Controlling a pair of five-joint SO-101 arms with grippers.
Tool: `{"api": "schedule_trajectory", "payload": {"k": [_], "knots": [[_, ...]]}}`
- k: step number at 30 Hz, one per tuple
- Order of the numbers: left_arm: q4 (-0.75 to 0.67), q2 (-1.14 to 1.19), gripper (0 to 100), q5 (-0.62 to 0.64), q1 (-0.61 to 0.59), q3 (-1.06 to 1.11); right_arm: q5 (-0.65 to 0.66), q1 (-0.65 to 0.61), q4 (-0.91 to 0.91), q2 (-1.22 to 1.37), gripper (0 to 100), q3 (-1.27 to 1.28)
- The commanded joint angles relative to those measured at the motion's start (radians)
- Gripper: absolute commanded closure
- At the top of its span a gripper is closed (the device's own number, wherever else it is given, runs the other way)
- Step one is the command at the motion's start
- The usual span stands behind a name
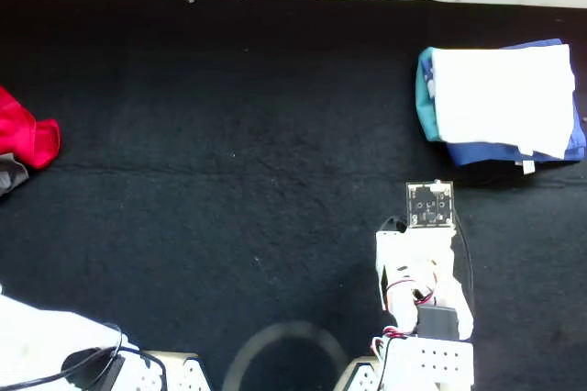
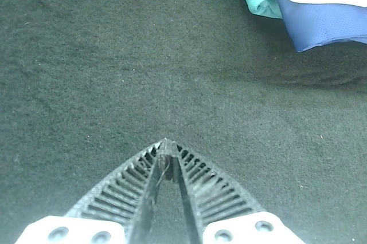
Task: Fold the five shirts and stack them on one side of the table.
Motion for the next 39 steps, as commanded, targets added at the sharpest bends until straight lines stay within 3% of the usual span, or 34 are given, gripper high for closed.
{"api": "schedule_trajectory", "payload": {"k": [1,6,19,23,29,33,39], "knots": [[0.08,-0.081,82,-0.005,0.064,-0.035,0.0,-0.007,0.001,-0.012,98.6,0.102],[0.123,-0.111,82,-0.005,0.111,-0.027,0.0,-0.007,0.001,-0.012,98.6,0.102],[0.077,0.117,83,-0.006,0.12,-0.036,0.0,-0.007,0.001,-0.012,98.6,0.102],[0.08,0.117,100,-0.005,0.133,-0.035,0.0,-0.007,0.001,-0.012,98.6,0.102],[0.087,0.117,99,-0.005,0.185,-0.035,0.0,-0.007,0.001,-0.012,98.6,0.102],[0.195,0.071,99,-0.002,0.263,-0.035,0.0,-0.007,-0.001,-0.012,98.6,0.102],[0.382,-0.142,99,0.109,0.487,-0.035,-0.005,-0.007,-0.033,-0.012,98.6,0.114]]}}
